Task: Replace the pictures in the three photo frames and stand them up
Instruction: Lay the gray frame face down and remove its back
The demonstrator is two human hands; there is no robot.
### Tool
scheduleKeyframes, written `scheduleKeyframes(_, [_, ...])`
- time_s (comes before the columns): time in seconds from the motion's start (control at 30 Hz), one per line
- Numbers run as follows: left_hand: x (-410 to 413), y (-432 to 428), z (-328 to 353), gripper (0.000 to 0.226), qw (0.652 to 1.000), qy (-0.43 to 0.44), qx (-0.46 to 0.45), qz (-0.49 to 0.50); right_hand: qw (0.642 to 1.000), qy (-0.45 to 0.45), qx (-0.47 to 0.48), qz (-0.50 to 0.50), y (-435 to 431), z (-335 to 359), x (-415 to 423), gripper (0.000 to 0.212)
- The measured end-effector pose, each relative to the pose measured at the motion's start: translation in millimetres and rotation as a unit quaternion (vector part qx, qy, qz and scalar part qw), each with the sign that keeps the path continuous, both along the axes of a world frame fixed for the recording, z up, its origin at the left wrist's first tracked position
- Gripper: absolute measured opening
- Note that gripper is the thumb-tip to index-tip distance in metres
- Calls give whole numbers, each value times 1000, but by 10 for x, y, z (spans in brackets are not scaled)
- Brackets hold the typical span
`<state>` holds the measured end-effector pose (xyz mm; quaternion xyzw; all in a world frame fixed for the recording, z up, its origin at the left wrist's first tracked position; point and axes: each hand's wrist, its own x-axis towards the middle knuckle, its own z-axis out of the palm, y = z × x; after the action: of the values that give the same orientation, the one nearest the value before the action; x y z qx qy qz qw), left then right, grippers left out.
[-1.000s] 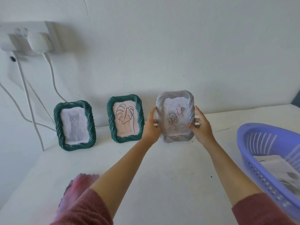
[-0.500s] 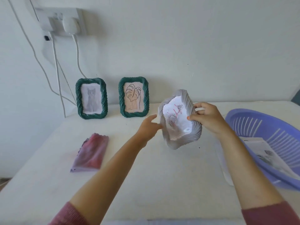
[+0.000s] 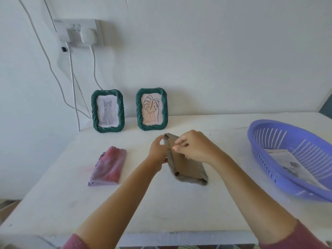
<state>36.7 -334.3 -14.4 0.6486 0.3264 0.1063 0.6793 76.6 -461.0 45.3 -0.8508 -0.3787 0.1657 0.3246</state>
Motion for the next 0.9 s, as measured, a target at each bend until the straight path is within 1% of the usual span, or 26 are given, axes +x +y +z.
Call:
scheduleKeyframes(0.03, [-31,50,-80,54,1000,15,21,-6,999,3,38,-20,-32,-9,29,11])
scheduleKeyframes(0.07, [-58,95,-155,54,998,30,45,-11,997,-17,59,-41,-62,-30,61,14])
scheduleKeyframes(0.1, [-79,128,-219,54,996,43,74,-16,996,-40,60,-55,-86,-81,109,16])
scheduleKeyframes(0.17, [-121,158,-311,50,988,60,138,-29,996,-50,22,-70,-105,-238,206,19])
scheduleKeyframes(0.27, [-148,183,-407,42,971,67,227,-42,997,-6,-57,-59,-106,-580,296,24])
scheduleKeyframes(0.33, [-125,202,-456,28,955,84,281,-49,996,11,-69,-56,-118,-764,304,27])
scheduleKeyframes(0.4, [-96,214,-479,20,942,99,316,-50,997,3,-48,-64,-129,-885,300,25])
scheduleKeyframes(0.47, [-81,213,-487,23,933,103,340,-50,997,-7,-31,-75,-129,-973,311,22])
scheduleKeyframes(0.53, [-63,223,-498,34,925,117,358,-46,997,-5,-22,-69,-119,-1029,328,22])
scheduleKeyframes(0.6, [-34,254,-498,39,920,120,371,-41,998,6,-16,-56,-111,-1043,369,20])
scheduleKeyframes(0.67, [18,302,-491,36,918,111,379,-38,999,16,-9,-50,-107,-1003,454,17])
scheduleKeyframes(0.73, [90,356,-493,32,919,102,379,-39,998,5,2,-67,-87,-950,591,16])
scheduleKeyframes(0.83, [203,430,-513,29,918,101,380,-44,994,-35,15,-100,-21,-908,820,22])
scheduleKeyframes(0.9, [258,466,-517,29,916,104,383,-49,994,-46,10,-94,53,-939,954,26])
